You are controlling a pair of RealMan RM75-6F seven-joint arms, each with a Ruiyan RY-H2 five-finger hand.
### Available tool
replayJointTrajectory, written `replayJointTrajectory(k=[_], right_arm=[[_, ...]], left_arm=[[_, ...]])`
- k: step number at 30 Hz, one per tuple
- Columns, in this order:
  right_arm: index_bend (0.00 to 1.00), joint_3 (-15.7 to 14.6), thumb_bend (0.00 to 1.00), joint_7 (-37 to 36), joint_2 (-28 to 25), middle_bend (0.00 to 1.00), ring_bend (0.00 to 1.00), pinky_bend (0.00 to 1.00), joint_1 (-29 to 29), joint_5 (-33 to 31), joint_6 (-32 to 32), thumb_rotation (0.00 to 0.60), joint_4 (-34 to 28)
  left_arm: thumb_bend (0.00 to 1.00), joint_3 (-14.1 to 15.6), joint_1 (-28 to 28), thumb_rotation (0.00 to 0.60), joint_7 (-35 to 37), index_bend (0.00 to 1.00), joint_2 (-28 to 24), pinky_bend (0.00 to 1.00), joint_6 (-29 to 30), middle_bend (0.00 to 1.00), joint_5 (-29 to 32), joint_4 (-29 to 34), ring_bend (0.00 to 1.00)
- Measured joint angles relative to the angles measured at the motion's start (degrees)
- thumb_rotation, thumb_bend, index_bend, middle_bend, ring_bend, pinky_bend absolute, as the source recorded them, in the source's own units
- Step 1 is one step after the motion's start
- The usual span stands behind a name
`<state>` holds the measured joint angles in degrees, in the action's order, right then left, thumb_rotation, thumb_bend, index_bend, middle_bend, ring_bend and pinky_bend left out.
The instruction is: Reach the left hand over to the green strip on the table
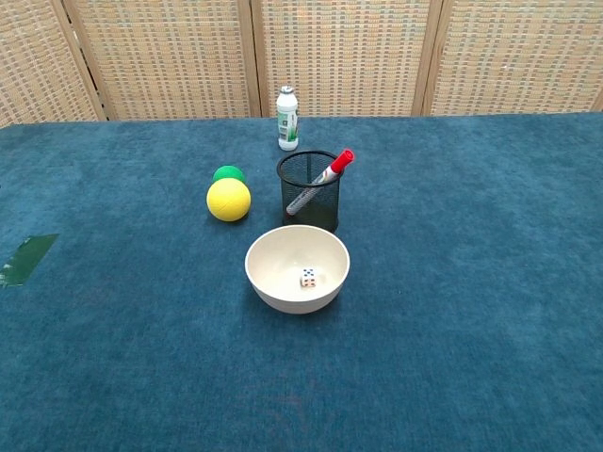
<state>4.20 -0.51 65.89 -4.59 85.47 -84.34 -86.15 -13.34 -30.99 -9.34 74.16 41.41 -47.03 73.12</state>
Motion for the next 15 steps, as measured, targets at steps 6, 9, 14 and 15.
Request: replayJointTrajectory(k=[6,9,14,15], right_arm=[[0.0,0.0,0.0,-0.7,-0.1,0.0,0.0,0.0,-0.1,-0.3,0.5,0.6,0.2],[0.0,0.0,0.0,-0.9,-0.2,0.0,0.0,0.0,-0.1,-0.3,0.6,0.6,0.2],[0.0,-0.1,0.0,-1.3,-0.3,0.0,0.0,0.0,-0.1,-0.2,0.5,0.6,0.2],[0.0,-0.1,0.0,-1.4,-0.3,0.0,0.0,0.0,-0.1,-0.2,0.5,0.6,0.2]], left_arm=[[0.39,1.1,-3.0,0.6,-5.2,0.36,4.1,0.0,0.4,0.0,5.5,-4.3,0.0],[0.39,1.9,-4.0,0.6,-7.4,0.36,5.5,0.0,0.7,0.0,7.7,-5.2,0.0],[0.42,2.7,-5.3,0.6,-9.1,0.36,7.6,0.0,-0.1,0.0,10.9,-7.1,0.0],[0.42,2.8,-5.5,0.6,-9.3,0.36,7.9,0.0,-0.2,0.0,11.2,-7.5,0.0]])
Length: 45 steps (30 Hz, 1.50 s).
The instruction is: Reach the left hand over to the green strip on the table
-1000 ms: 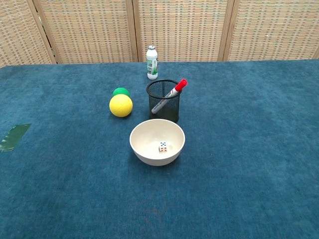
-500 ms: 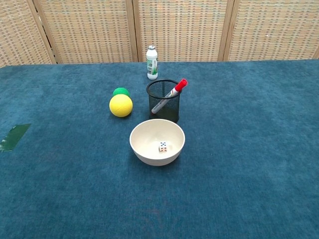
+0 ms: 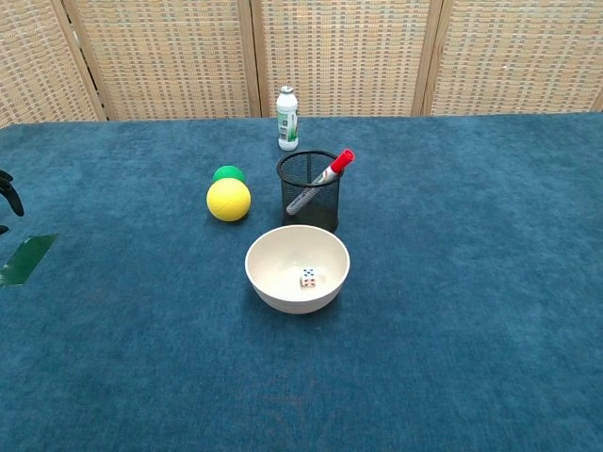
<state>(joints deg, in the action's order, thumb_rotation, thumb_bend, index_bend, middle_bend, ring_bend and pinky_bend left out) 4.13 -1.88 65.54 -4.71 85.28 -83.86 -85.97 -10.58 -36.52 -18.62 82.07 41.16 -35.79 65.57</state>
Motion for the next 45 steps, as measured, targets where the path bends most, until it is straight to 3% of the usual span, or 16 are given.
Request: replayJointTrajectory(k=[9,17,29,45], right_arm=[[0.0,0.0,0.0,-0.4,-0.1,0.0,0.0,0.0,-0.1,-0.2,0.2,0.6,0.1],[0.0,0.0,0.0,-0.6,-0.2,0.0,0.0,0.0,-0.1,-0.3,0.3,0.6,0.1],[0.0,0.0,0.0,-0.8,-0.1,0.0,0.0,0.0,-0.2,-0.7,0.8,0.6,0.3],[0.0,0.1,0.0,-1.1,-0.2,0.0,0.0,0.0,-0.3,-0.8,0.9,0.6,0.4]], left_arm=[[0.41,1.1,-1.5,0.6,-2.9,0.36,1.3,0.0,0.0,0.0,2.3,-0.7,0.0],[0.42,2.3,-3.4,0.6,-7.6,0.36,1.7,0.0,1.0,0.0,7.9,0.3,0.0],[0.42,3.0,-4.8,0.6,-9.2,0.37,3.0,0.0,0.6,0.0,10.9,-1.0,0.0],[0.42,4.9,-5.0,0.6,-11.0,0.38,0.1,0.0,1.9,0.0,12.9,5.4,0.0]])
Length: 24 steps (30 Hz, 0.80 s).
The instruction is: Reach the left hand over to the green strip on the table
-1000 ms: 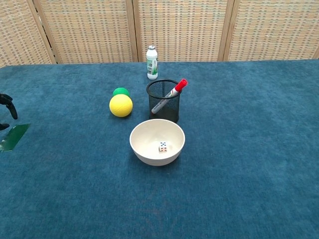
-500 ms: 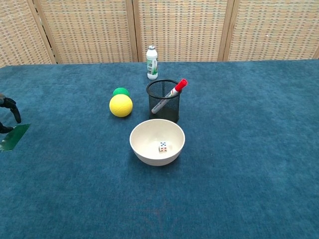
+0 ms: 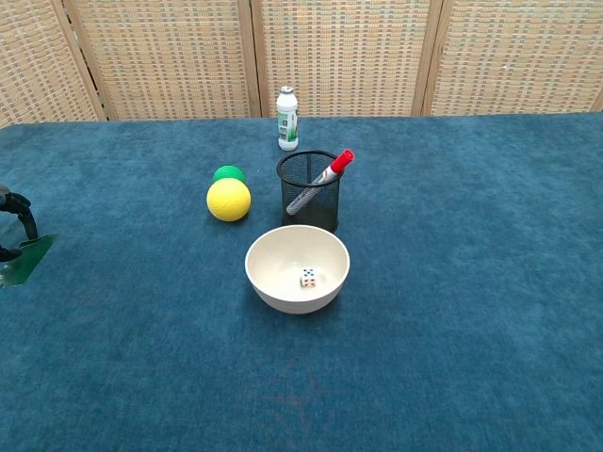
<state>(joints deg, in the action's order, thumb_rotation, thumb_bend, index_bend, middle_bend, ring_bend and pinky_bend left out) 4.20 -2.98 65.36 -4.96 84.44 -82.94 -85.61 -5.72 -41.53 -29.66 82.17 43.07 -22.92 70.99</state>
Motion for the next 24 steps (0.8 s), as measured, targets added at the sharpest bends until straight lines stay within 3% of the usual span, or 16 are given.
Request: replayJointTrajectory(k=[9,24], right_arm=[[0.0,-0.1,0.0,0.2,0.1,0.0,0.0,0.0,-0.1,0.0,0.2,0.6,0.0],[0.0,-0.2,0.0,-0.1,-0.1,0.0,0.0,0.0,-0.1,0.1,0.4,0.6,-0.1]], left_arm=[[0.42,0.2,0.6,0.6,1.6,0.38,-1.6,0.0,3.7,0.0,-3.6,3.6,0.0],[0.4,-0.6,0.8,0.6,1.9,0.38,1.9,0.0,4.7,0.0,-2.7,-2.1,0.0]])
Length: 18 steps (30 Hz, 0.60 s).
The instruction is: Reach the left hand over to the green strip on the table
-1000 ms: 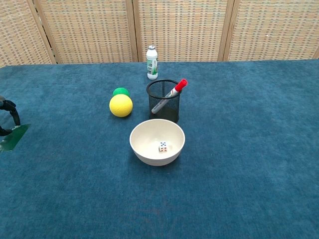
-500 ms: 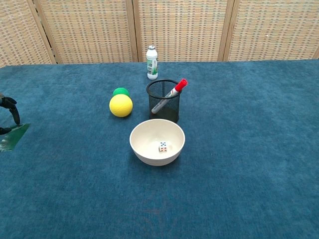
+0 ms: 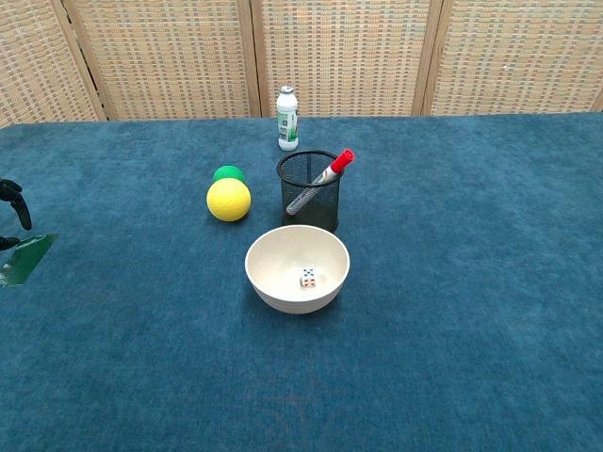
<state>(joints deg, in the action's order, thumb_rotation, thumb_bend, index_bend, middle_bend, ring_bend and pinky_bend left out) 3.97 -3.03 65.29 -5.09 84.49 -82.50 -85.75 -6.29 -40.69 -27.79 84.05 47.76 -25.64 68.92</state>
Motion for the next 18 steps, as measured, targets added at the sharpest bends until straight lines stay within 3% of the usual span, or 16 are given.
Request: replayJointTrajectory(k=[12,18], right_arm=[[0.0,0.0,0.0,-0.5,-0.1,0.0,0.0,0.0,-0.1,-0.1,0.3,0.6,0.0],[0.0,0.0,0.0,-0.9,-0.2,0.0,0.0,0.0,-0.1,-0.2,0.5,0.6,0.1]], left_arm=[[0.41,-1.1,-0.3,0.6,-1.7,0.47,2.8,0.0,1.7,0.0,1.2,-1.9,0.0],[0.41,-1.8,-0.1,0.6,-2.6,0.47,3.5,0.0,3.0,0.0,1.5,-2.2,0.0]])
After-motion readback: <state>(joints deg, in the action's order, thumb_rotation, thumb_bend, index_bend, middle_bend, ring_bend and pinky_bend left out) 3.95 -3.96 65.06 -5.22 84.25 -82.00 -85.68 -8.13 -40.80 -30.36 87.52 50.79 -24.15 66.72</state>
